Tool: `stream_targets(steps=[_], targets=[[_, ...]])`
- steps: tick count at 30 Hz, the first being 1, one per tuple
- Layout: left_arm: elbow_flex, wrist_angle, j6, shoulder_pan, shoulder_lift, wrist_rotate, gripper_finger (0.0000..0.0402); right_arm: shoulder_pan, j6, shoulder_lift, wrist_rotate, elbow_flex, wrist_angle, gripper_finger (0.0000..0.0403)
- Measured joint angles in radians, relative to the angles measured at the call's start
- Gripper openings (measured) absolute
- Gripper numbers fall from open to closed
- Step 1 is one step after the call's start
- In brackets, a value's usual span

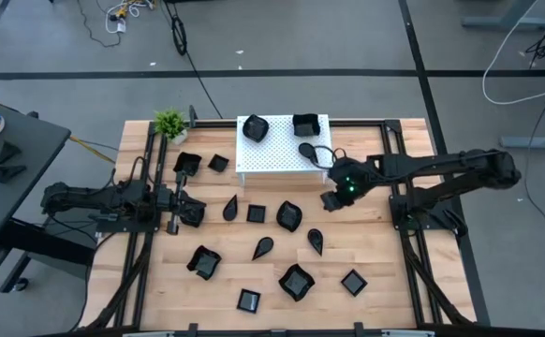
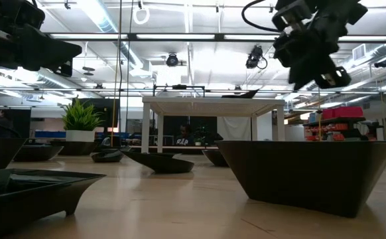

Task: Pick & Place Mini shaped plates
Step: Stack the drop-shaped plate on top of the drop-shaped plate on the shelf

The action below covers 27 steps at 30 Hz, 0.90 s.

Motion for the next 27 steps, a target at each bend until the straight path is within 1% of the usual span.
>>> stream_targets(steps=[4, 8, 15, 22, 27], targets=[[0.0, 0.0, 0.0, 0.0, 0.0, 0.0, 0.0003, 0.047, 0.034, 0.0, 0.001, 0.0, -0.046, 0.007], [0.0, 0.0, 0.0, 0.0, 0.0, 0.0, 0.0003, 0.094, 0.073, 0.0, 0.001, 0.0, -0.052, 0.007], [0.0, 0.0, 0.0, 0.0, 0.0, 0.0, 0.0003, 0.167, 0.245, 0.015, 0.03, 0.0, -0.053, 0.007], [0.0, 0.0, 0.0, 0.0, 0.0, 0.0, 0.0003, 0.236, 0.434, 0.099, 0.029, 0.0, -0.033, 0.007], [0.0, 0.0, 0.0, 0.0, 0.0, 0.0, 0.0003, 0.281, 0.524, 0.169, 0.026, 0.0, 0.021, 0.007]])
